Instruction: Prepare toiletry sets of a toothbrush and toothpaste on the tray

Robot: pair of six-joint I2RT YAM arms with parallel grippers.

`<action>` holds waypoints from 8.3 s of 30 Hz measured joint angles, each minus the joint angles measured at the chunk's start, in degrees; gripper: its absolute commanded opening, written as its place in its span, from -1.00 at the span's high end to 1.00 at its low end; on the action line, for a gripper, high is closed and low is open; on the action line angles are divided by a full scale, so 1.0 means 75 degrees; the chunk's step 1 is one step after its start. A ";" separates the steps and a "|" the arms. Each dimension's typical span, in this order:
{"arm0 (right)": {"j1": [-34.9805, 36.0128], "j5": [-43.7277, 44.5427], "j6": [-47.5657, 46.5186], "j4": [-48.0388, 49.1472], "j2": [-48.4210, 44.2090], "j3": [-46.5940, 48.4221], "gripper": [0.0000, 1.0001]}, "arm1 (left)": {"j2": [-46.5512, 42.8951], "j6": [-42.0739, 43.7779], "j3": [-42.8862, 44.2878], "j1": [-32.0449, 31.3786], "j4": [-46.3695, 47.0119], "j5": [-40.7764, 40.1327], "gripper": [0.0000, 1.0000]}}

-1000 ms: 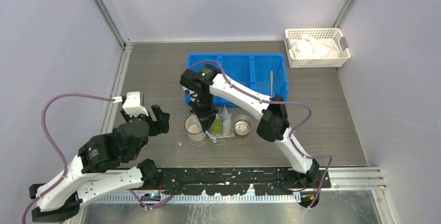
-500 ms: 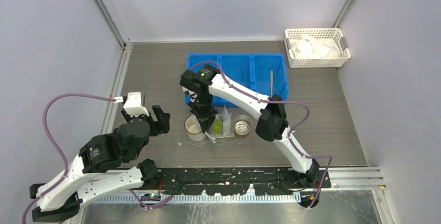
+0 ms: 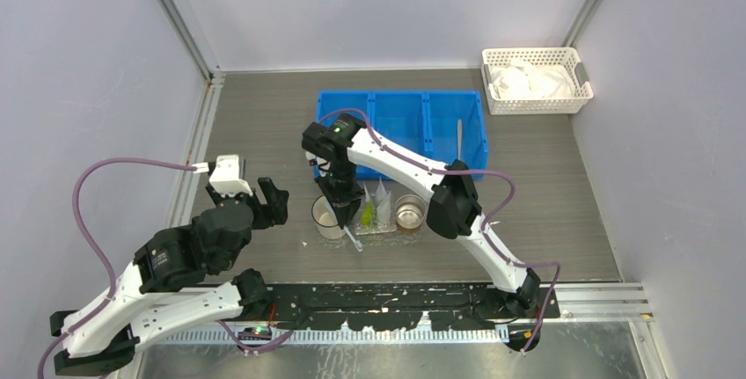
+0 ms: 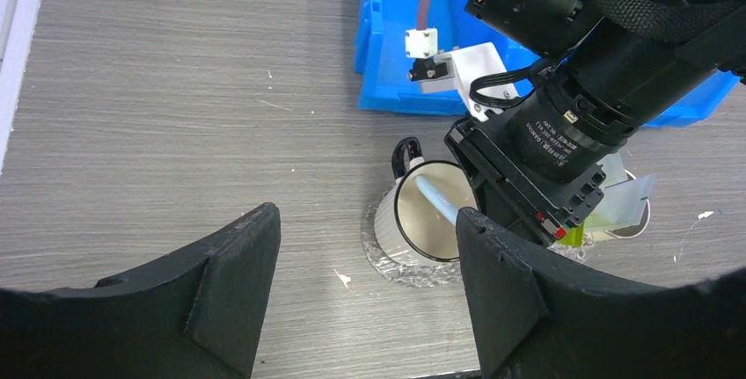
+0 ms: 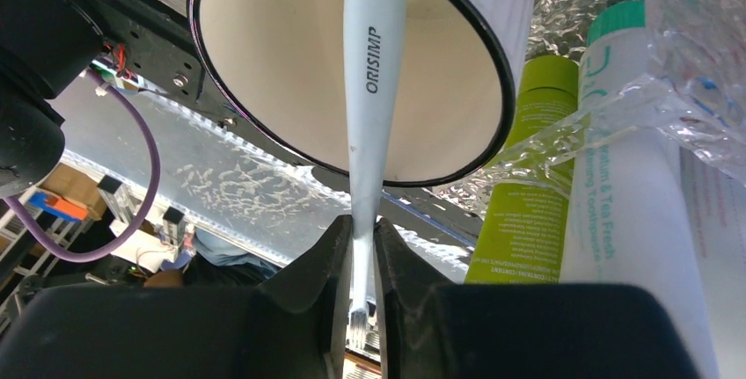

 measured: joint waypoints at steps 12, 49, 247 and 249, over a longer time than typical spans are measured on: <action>0.0006 -0.0015 -0.0047 -0.0029 0.0006 0.0085 0.42 | 0.0000 0.0003 -0.0023 0.0000 0.0125 0.0003 -0.47; -0.4450 0.4593 0.0557 0.5310 -0.4852 -0.5796 -0.40 | 0.2958 0.1055 0.1239 0.0294 0.0425 0.0169 -1.00; -0.4779 0.3695 -0.0909 0.5668 -0.1247 -0.2824 0.99 | 0.9576 0.3162 0.3372 0.5715 0.3509 0.4339 -0.99; -0.4779 0.3713 -0.0933 0.5633 -0.0711 -0.2002 0.99 | 0.9763 0.3168 0.3570 0.5782 0.3509 0.4339 -0.99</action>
